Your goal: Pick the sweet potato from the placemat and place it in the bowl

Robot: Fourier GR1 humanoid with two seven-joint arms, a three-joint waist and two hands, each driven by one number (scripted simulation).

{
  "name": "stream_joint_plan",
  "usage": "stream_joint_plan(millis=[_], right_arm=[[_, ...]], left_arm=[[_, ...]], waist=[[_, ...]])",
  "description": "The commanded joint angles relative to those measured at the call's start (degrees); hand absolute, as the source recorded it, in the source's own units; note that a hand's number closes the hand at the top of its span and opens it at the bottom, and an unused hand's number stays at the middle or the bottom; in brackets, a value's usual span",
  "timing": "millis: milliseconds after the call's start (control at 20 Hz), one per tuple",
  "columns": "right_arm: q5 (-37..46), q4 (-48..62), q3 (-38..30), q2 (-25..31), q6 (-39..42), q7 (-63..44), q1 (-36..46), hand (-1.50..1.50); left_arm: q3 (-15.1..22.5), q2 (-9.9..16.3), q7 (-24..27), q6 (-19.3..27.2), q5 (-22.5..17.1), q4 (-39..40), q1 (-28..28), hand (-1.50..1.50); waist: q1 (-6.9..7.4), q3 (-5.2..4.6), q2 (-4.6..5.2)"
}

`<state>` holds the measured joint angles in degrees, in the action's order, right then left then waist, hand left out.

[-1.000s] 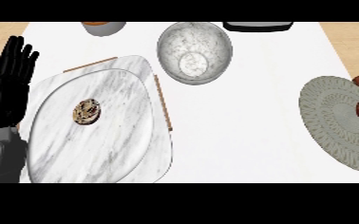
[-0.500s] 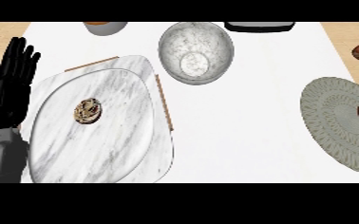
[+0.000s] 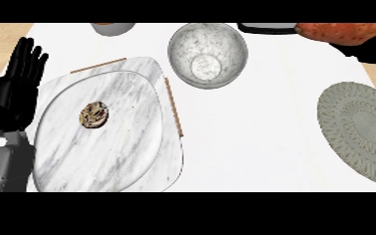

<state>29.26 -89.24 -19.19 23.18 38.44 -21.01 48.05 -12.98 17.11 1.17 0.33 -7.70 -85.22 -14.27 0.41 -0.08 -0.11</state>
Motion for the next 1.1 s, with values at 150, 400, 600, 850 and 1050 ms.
stream_joint_plan(millis=[150, 400, 600, 850, 1050], right_arm=[[3.77, 8.65, 9.52, -7.97, -2.9, -8.48, 10.45, 1.5], [7.11, 18.35, 12.06, -10.82, -10.4, -1.87, 9.29, 1.5], [10.23, 25.35, 14.78, -14.57, -14.88, -1.81, 10.81, 1.5], [17.41, 30.18, 19.56, -16.87, -22.54, -0.66, 8.65, 1.5], [19.96, 42.98, 16.76, -19.43, -30.92, -3.47, 12.21, 1.5]], left_arm=[[0.78, -0.5, -2.19, 0.5, 0.16, -1.23, -1.45, 0.0], [-0.22, -0.14, -0.39, -0.53, -0.16, 0.01, -0.48, 0.0], [-0.28, -0.39, -1.21, -0.12, -0.23, -2.9, 0.97, 0.0], [-2.44, 1.65, -0.19, -1.7, -1.3, 2.37, -2.22, 0.0], [0.7, -0.29, -1.5, 1.64, 2.44, 3.36, -5.19, 0.0]], waist=[[0.7, 0.03, 0.14], [0.48, 0.06, 0.3], [0.65, 0.07, 0.23], [0.17, 0.06, 0.27], [0.72, 0.07, 0.71]])
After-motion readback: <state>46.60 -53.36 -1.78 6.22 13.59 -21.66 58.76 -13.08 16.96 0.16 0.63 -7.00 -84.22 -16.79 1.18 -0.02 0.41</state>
